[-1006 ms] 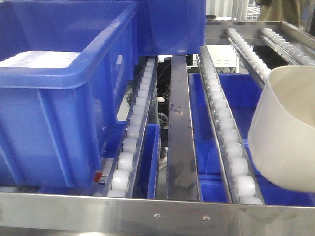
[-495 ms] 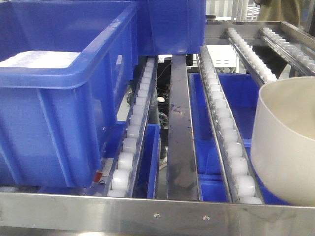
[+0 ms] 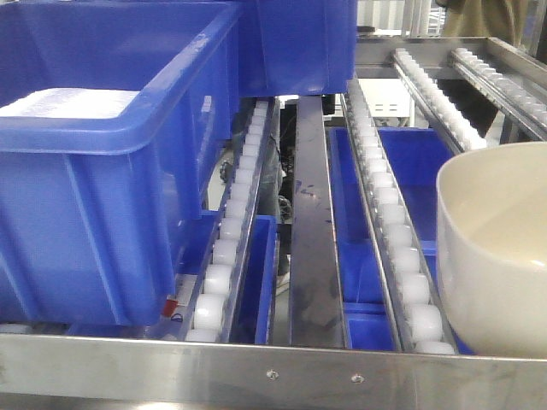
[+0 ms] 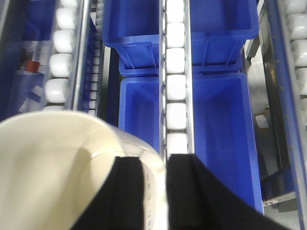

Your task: Move white bin to right shelf second layer

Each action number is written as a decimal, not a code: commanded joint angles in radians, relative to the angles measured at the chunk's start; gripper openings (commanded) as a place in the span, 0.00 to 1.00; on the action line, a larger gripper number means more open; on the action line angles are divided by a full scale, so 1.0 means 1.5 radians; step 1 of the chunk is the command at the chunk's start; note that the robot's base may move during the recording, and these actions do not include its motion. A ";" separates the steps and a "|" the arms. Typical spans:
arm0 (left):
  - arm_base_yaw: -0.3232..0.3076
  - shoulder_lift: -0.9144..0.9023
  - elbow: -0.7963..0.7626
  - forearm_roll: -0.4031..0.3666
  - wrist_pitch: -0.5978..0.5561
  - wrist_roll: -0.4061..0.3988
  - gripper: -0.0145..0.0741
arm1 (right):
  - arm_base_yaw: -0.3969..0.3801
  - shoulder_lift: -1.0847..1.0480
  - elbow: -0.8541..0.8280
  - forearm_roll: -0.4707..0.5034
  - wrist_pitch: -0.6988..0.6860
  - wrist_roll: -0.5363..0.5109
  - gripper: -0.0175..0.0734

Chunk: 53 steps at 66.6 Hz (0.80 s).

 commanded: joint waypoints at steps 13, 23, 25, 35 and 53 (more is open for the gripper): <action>-0.003 -0.011 0.025 -0.004 -0.054 -0.003 0.26 | -0.002 -0.103 -0.020 -0.009 0.042 -0.024 0.25; -0.003 -0.011 0.025 -0.004 -0.054 -0.003 0.26 | -0.002 -0.168 0.001 -0.010 0.038 -0.045 0.25; -0.003 -0.011 0.025 -0.004 -0.054 -0.003 0.26 | -0.002 -0.179 0.005 -0.010 0.036 -0.045 0.25; -0.003 -0.011 0.025 -0.004 -0.054 -0.003 0.26 | -0.002 -0.242 0.020 -0.010 0.030 -0.048 0.25; -0.003 -0.011 0.025 -0.004 -0.054 -0.003 0.26 | -0.002 -0.290 0.020 -0.010 0.022 -0.048 0.25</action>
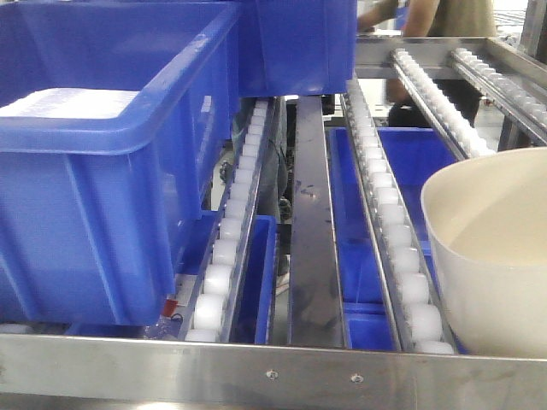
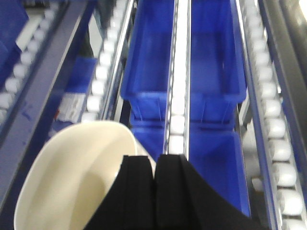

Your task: Move white bin to right shelf second layer

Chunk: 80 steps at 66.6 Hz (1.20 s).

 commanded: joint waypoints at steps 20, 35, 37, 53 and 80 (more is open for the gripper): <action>-0.003 -0.011 0.025 -0.004 -0.054 -0.003 0.26 | -0.003 0.001 -0.017 -0.007 -0.051 -0.007 0.25; -0.003 -0.011 0.025 -0.004 -0.054 -0.003 0.26 | -0.004 -0.036 0.007 -0.007 -0.084 -0.007 0.25; -0.003 -0.011 0.025 -0.004 -0.054 -0.003 0.26 | -0.004 -0.048 0.013 -0.009 -0.084 -0.007 0.25; -0.003 -0.011 0.025 -0.004 -0.054 -0.003 0.26 | -0.004 -0.165 0.133 -0.081 -0.139 -0.007 0.25; -0.003 -0.011 0.025 -0.004 -0.054 -0.003 0.26 | -0.004 -0.357 0.319 -0.083 -0.230 -0.007 0.25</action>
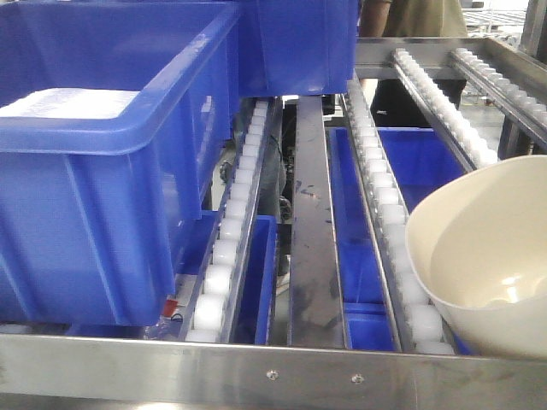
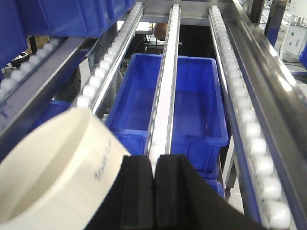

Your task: Move white bin to right shelf second layer

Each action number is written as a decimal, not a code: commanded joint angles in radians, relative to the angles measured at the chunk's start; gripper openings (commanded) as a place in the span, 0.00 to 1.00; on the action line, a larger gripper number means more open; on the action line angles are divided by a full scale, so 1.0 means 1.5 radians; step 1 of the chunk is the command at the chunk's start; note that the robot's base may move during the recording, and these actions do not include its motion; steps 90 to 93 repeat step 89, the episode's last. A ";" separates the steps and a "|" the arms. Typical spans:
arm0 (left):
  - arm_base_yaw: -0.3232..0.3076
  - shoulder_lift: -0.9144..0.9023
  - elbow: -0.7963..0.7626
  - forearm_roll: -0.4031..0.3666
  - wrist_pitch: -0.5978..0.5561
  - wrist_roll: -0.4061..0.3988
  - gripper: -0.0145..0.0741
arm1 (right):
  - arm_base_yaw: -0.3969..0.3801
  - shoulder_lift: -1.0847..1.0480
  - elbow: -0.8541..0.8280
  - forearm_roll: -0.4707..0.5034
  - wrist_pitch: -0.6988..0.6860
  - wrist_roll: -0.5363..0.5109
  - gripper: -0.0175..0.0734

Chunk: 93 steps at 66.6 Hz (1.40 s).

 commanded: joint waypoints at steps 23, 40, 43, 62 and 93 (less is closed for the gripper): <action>-0.003 -0.011 0.025 -0.004 -0.054 -0.003 0.26 | -0.005 -0.035 -0.007 -0.009 -0.018 -0.007 0.25; -0.003 -0.011 0.025 -0.004 -0.054 -0.003 0.26 | -0.005 -0.034 -0.007 -0.009 -0.018 -0.007 0.25; -0.003 -0.011 0.025 -0.004 -0.054 -0.003 0.26 | -0.005 -0.034 -0.007 -0.009 -0.018 -0.007 0.25; -0.003 -0.011 0.025 -0.004 -0.054 -0.003 0.26 | -0.005 -0.034 -0.007 -0.009 -0.018 -0.007 0.25; -0.003 -0.011 0.025 -0.004 -0.054 -0.003 0.26 | -0.005 -0.034 -0.007 -0.009 -0.018 -0.007 0.25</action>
